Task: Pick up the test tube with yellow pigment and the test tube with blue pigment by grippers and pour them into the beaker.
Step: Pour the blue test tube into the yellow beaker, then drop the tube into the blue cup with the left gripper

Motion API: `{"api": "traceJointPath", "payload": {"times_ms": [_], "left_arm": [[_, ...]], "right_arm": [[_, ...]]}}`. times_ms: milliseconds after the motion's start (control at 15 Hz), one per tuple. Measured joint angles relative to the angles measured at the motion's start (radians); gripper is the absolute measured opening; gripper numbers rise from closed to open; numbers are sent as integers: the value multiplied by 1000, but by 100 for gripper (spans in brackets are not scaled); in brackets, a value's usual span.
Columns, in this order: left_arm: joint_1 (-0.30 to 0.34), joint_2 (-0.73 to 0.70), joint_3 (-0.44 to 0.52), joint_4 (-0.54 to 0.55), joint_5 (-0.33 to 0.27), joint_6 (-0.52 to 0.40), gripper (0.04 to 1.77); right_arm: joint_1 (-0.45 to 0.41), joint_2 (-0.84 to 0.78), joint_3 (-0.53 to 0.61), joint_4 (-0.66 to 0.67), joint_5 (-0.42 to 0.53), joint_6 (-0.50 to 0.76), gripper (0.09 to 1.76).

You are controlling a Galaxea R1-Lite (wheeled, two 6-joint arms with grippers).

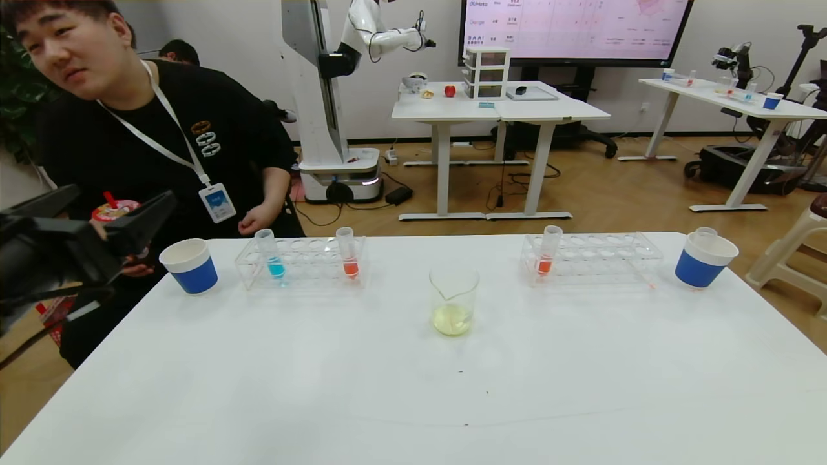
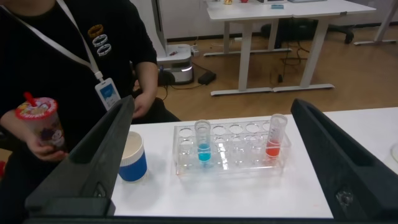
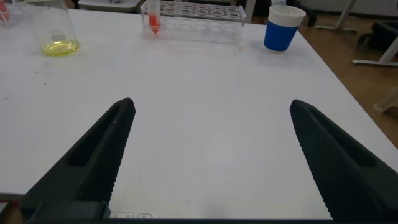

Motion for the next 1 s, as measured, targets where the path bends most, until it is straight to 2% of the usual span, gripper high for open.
{"api": "traceJointPath", "payload": {"times_ms": [333, 533, 733, 1000], "left_arm": [[-5, 465, -25, -408, 6, -1, 175], [-12, 690, -26, -597, 17, -3, 175], [-29, 835, -23, -648, 36, -23, 175], [-33, 909, -49, -650, 39, -31, 175]], "right_arm": [[0, 0, 0, 0, 0, 0, 174], [0, 0, 0, 0, 0, 0, 174], [0, 0, 0, 0, 0, 0, 174], [0, 0, 0, 0, 0, 0, 174]]}}
